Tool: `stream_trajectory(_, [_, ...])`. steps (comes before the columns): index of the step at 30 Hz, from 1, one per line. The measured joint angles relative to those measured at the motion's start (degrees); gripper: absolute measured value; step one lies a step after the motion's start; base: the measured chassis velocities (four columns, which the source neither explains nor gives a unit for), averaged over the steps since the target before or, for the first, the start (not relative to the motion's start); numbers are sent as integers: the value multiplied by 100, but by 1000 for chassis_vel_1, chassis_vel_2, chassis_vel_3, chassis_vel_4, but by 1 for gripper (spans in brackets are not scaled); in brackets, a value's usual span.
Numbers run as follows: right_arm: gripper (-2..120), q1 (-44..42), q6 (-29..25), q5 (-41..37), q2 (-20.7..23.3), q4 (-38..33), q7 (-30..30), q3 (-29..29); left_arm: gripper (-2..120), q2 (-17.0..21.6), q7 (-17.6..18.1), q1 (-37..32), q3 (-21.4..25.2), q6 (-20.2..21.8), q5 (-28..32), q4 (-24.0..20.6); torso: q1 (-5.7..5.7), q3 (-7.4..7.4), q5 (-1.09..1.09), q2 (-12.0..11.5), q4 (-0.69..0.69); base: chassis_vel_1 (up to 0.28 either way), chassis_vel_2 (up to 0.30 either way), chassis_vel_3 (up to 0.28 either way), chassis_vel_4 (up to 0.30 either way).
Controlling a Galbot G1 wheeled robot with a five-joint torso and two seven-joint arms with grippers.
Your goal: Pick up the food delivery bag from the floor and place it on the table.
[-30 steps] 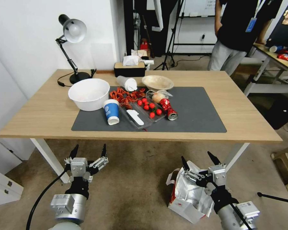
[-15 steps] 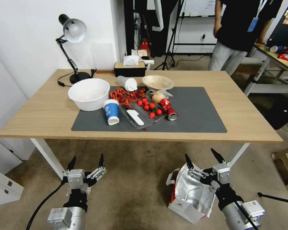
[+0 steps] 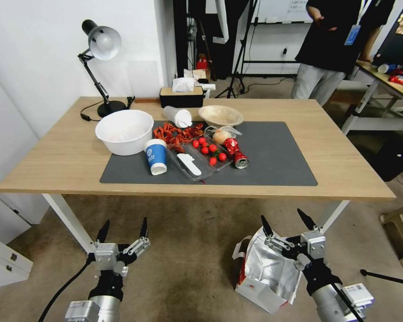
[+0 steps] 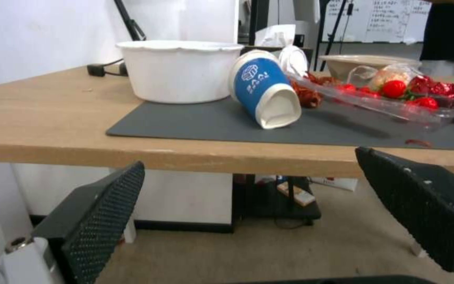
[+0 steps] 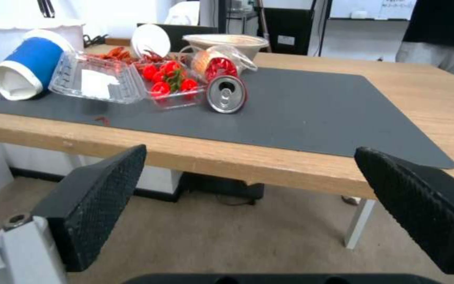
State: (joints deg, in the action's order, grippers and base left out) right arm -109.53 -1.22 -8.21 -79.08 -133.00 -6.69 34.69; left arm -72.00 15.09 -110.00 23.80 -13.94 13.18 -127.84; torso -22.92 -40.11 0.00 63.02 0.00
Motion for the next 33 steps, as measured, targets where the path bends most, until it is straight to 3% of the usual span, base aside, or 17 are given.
stream_trajectory(17, [100,16,-55,-3,-6,15,48,-19,100,11,26,4,8,-39,92,-9,4,5,0,-9,0,0,0,0,0])
stream_trajectory(33, [100,44,-97,-43,42,38,69,-14,100,11,-85,23,15,-110,101,55,202,255,0,-460,0,0,0,0,0])
